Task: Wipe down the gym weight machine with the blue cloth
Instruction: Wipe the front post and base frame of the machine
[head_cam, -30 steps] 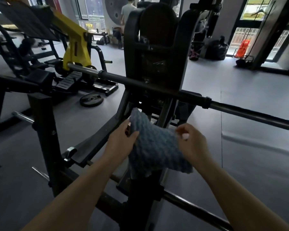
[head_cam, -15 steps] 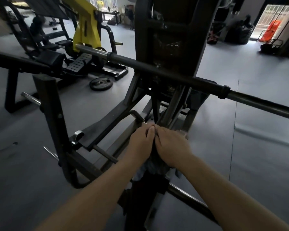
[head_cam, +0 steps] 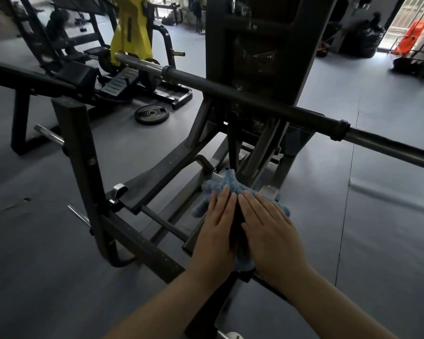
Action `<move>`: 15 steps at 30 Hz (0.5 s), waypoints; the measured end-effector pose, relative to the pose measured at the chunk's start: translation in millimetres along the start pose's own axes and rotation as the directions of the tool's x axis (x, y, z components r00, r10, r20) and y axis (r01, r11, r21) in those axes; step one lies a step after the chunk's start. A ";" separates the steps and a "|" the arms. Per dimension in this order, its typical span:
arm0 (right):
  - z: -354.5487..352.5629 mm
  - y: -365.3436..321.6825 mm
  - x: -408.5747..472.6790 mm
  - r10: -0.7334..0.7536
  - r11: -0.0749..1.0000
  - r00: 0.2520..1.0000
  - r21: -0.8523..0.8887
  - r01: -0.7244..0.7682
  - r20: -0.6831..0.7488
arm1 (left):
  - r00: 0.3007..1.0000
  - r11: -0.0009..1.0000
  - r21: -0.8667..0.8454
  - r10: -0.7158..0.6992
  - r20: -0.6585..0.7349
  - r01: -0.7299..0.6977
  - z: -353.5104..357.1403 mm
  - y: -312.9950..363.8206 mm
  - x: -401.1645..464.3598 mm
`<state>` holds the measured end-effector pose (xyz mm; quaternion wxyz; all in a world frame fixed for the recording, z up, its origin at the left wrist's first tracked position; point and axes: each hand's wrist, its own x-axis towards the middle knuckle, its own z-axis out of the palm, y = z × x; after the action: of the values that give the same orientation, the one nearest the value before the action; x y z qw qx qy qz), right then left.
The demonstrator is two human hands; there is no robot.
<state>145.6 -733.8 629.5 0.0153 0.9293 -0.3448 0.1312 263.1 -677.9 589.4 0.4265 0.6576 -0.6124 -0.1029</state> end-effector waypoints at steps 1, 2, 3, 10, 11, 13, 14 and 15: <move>-0.4 1.8 5.4 0.013 1.000 1.000 0.022 -0.013 -0.011 | 1.000 1.000 -0.011 -0.022 0.018 0.022 -2.8 0.8 7.2; -2.9 2.9 12.4 0.025 0.998 1.000 0.056 -0.024 -0.005 | 0.998 0.998 -0.026 -0.054 0.044 0.055 -6.5 1.5 16.0; -6.6 3.6 19.5 0.033 0.995 0.999 0.095 -0.035 0.018 | 0.993 0.994 -0.046 -0.092 0.074 0.096 -11.0 1.9 25.3; -22.3 9.4 66.7 0.159 0.934 0.929 0.255 -0.252 0.335 | 0.926 0.847 -0.384 -0.295 0.234 0.367 -28.0 -3.8 72.2; -19.1 6.3 64.7 0.178 0.942 0.940 0.225 -0.248 0.291 | 0.917 0.793 -0.460 -0.334 0.220 0.399 -24.9 -4.1 69.6; -9.9 -3.5 52.1 0.142 0.982 0.982 0.107 -0.155 0.121 | 0.928 0.770 -0.530 -0.358 0.101 0.355 -16.5 -1.0 56.7; -7.5 -5.1 44.6 0.100 0.995 0.995 0.020 -0.101 0.031 | 0.933 0.764 -0.562 -0.357 0.041 0.317 -10.8 0.9 47.8; -5.7 -4.8 38.9 0.048 0.997 0.996 -0.054 -0.052 -0.079 | 0.934 0.744 -0.599 -0.358 0.017 0.296 -6.0 3.5 37.7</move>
<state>175.7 -754.2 645.2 0.0517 0.9138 -0.3706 0.1580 273.1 -708.5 610.0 0.6152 0.5926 -0.4024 -0.3293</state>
